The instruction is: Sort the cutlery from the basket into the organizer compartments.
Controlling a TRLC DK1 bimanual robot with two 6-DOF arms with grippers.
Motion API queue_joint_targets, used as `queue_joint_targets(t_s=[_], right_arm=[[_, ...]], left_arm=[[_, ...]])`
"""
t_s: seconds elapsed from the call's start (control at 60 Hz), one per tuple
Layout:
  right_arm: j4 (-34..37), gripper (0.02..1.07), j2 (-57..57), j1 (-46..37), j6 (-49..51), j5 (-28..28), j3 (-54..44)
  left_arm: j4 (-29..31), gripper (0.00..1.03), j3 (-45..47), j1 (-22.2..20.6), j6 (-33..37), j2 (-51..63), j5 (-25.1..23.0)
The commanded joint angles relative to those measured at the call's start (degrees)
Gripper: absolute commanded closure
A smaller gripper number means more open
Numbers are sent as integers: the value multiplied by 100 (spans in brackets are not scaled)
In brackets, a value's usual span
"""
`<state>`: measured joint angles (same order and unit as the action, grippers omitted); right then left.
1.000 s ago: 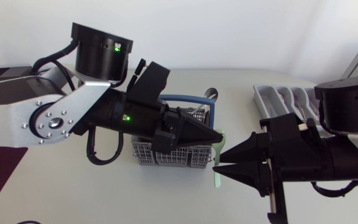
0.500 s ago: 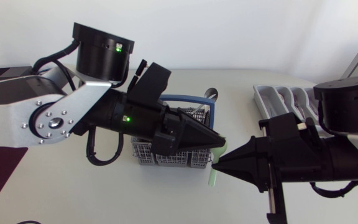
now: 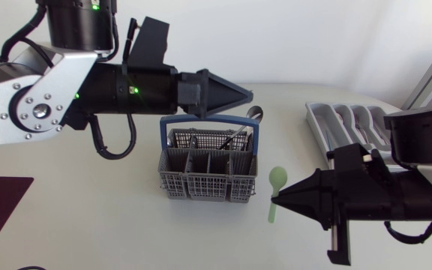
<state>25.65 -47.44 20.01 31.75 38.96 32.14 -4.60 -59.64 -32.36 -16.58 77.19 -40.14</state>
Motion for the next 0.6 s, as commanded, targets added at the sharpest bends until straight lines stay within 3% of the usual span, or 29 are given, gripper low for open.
queue_joint_targets(t_s=[0.0, 0.117, 0.3, 0.583], right_arm=[[177, 101, 130, -480, 473, -90, -120], [318, 101, 226, -1342, 1141, -292, -138], [248, 101, 288, -2959, 2424, -416, -261], [-1405, 101, -345, -4770, 4041, -697, -946]], left_arm=[[-41, 17, -180, 160, -205, -151, 287], [161, 18, -162, 371, -100, -187, 665], [926, 18, -13, 300, 735, -310, 1817], [1401, 18, 286, 230, 1315, -362, 2678]])
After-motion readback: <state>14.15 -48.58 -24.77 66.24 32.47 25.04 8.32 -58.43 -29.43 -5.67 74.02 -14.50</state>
